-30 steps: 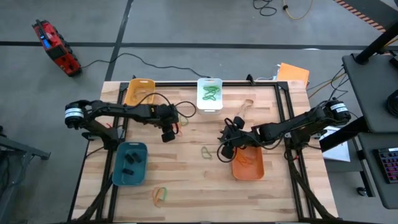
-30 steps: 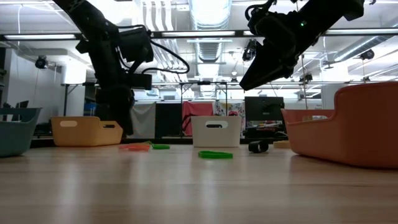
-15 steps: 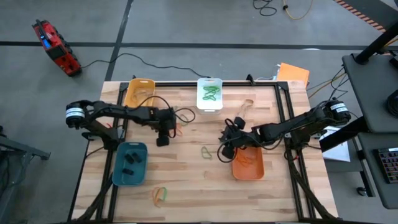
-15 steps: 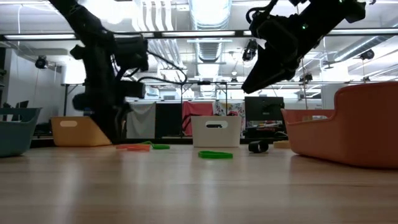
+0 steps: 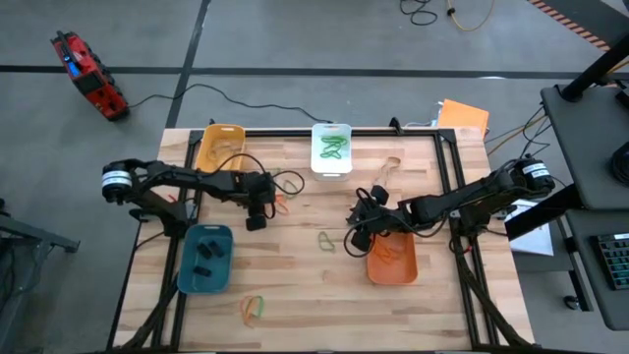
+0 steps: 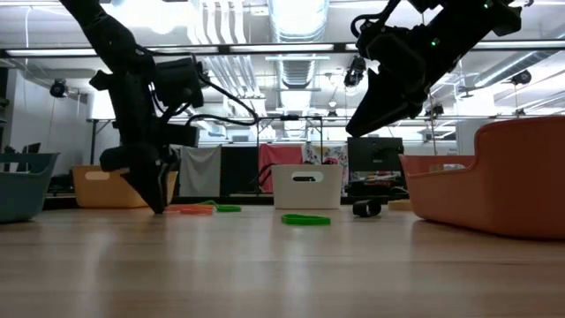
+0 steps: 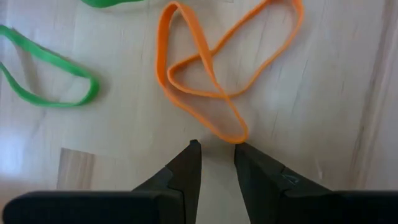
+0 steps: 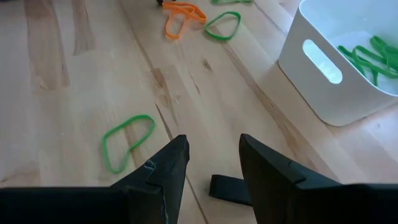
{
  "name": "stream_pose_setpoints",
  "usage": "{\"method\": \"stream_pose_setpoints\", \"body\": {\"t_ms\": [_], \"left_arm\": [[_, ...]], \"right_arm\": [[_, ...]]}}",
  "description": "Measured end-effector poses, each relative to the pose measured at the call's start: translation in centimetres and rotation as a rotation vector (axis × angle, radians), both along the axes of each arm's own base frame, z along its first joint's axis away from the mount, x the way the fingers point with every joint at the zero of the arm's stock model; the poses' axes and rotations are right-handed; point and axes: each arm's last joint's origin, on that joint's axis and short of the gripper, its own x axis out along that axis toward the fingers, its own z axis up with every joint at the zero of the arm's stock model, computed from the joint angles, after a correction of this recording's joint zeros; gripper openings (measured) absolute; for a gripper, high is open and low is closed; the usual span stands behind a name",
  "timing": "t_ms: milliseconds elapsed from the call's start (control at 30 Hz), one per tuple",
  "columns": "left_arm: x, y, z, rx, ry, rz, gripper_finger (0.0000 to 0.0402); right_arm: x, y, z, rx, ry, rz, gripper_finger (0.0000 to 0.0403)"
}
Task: Sort rubber bands into baskets
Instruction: Put the orange rubber band into the orange bin
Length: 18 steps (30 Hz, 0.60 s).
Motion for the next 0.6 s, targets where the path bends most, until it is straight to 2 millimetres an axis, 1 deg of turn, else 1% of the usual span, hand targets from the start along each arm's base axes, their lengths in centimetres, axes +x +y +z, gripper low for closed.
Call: {"method": "stream_pose_setpoints", "body": {"t_ms": [133,267,600], "left_arm": [[-0.3,-0.1,0.4,-0.016,0.048,0.007,0.0085],[0.2,0.0,1.0,-0.026,-0.001,-0.021,0.0085],[0.6,-0.1,1.4,-0.035,-0.026,-0.058,0.0085]], "right_arm": [[0.0,0.0,0.0,0.000,-0.001,0.000,0.0141],[0.0,0.0,0.0,0.000,-0.002,0.000,0.0141],[0.1,0.0,0.1,0.002,-0.015,0.000,0.0141]]}}
